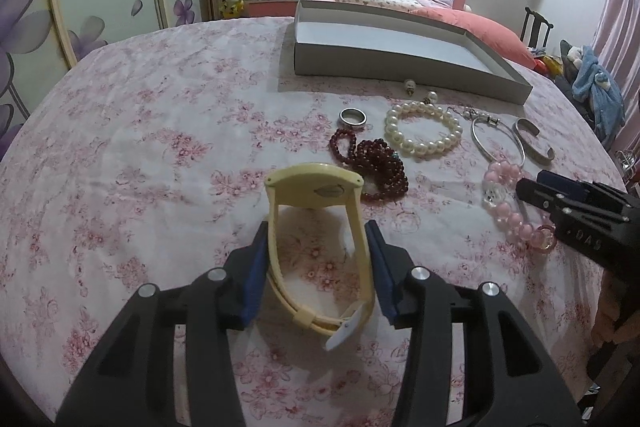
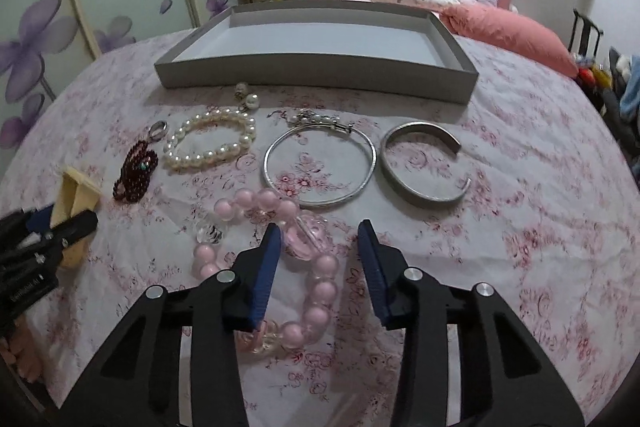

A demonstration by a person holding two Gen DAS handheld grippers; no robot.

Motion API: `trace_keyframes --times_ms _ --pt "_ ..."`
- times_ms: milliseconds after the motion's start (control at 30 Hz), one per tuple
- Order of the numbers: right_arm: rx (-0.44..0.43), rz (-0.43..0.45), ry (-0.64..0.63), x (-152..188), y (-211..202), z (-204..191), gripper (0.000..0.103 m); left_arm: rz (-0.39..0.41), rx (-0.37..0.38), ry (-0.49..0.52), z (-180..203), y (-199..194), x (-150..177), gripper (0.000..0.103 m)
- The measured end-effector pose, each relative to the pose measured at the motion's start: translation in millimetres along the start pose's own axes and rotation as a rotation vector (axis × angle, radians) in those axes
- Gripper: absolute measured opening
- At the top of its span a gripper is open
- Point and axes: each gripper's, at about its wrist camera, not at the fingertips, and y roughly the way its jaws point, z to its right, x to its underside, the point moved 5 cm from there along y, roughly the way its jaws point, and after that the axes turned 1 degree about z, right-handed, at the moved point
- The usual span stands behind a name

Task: Organize jewelry
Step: 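Grasp the cream watch with the left tool while the right tool grasps the pink bead bracelet, then carry the pink bead bracelet in the right tool into the grey tray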

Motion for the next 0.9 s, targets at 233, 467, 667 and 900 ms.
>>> trace_keyframes --times_ms 233,467,667,900 --pt "-0.016 0.003 -0.035 -1 -1 -3 0.024 0.000 -0.001 0.001 -1 0 0 0.046" --pt "-0.085 0.096 0.040 4 -25 10 0.024 0.013 0.010 -0.001 -1 -3 -1 0.043" --pt "-0.110 0.231 0.097 -2 -57 20 0.024 0.080 0.020 0.001 2 -16 -8 0.042" --pt "-0.104 0.382 0.128 -11 -84 23 0.024 0.238 0.004 0.015 10 -44 -23 0.041"
